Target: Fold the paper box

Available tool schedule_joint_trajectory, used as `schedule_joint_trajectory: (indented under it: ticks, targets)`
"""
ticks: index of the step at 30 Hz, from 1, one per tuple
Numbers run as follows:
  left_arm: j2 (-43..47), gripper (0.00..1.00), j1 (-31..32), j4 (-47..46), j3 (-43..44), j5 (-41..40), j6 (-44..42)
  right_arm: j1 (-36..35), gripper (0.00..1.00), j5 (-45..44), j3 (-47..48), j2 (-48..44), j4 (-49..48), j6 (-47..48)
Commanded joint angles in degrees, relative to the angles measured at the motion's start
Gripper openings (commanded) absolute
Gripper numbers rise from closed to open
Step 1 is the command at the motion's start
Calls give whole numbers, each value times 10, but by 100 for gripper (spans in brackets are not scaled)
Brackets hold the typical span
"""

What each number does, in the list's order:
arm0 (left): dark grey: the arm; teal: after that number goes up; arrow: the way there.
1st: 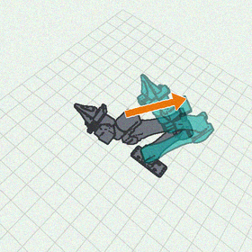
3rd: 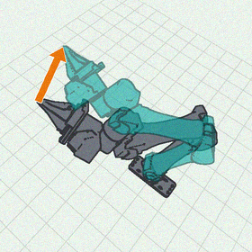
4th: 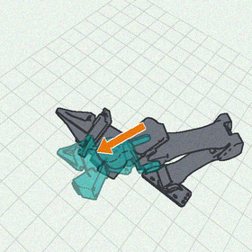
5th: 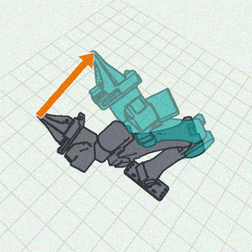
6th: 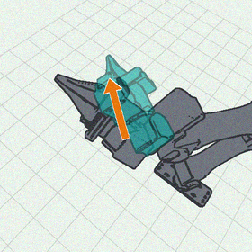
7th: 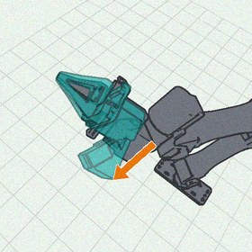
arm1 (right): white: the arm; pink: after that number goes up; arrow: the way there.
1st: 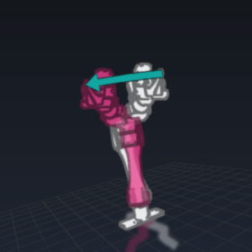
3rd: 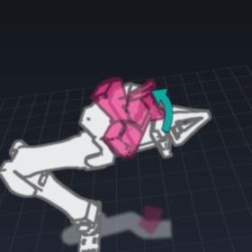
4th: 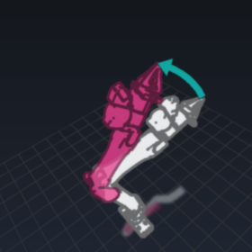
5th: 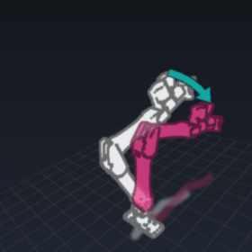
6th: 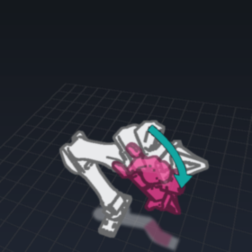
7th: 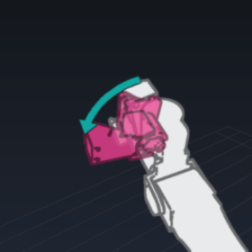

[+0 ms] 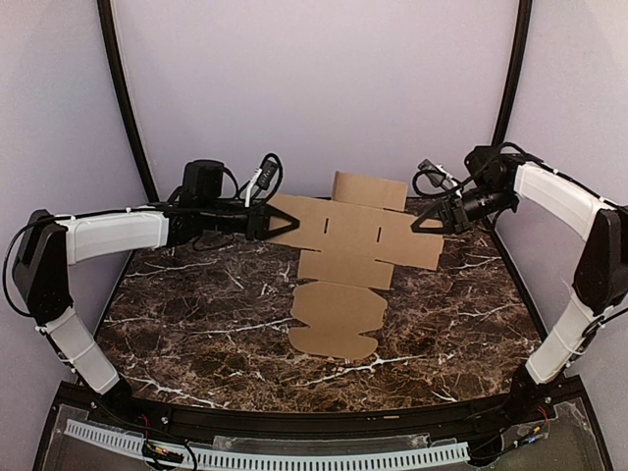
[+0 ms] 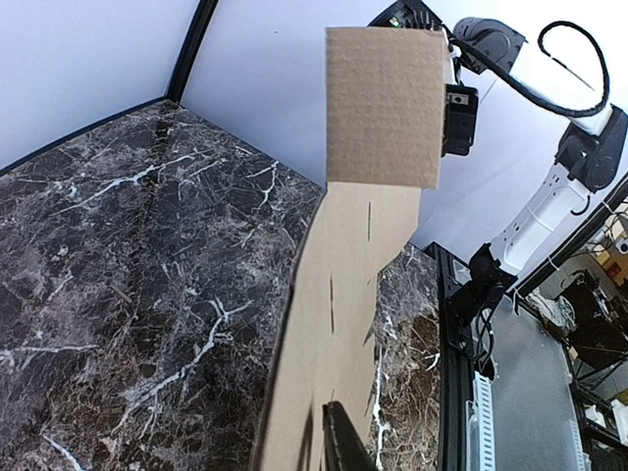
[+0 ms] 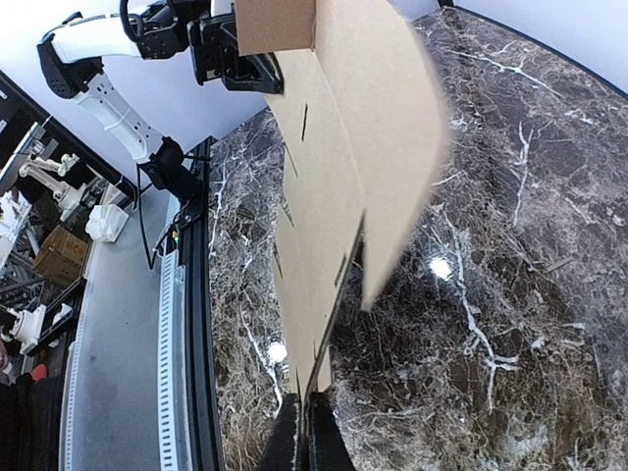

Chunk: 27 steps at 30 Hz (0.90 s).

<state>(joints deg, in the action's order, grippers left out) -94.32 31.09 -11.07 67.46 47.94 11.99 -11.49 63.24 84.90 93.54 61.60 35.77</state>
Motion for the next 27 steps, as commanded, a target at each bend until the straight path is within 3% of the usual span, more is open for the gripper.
schedule_joint_trajectory:
  ticks: [1,7,11,14,17,20,27]
  targets:
    - [24,5,19,-33,-6,-30,20,-25,0,10,-24,-29,-57,-47]
    - [60,1,63,43,21,-144,-21,-31,3,-16,-27,-41,-87,-88]
    - [83,1,67,99,33,-193,-62,-21,22,-86,42,-32,-22,-41]
    - [98,1,66,157,36,-206,-98,-2,43,-152,132,-20,38,2]
    - [109,1,66,172,31,-183,-129,-2,63,-193,210,-11,66,47]
    - [118,1,67,165,27,-155,-145,-27,74,-213,265,2,69,90]
    - [110,1,67,180,65,-92,-163,-124,78,-278,387,76,101,136]
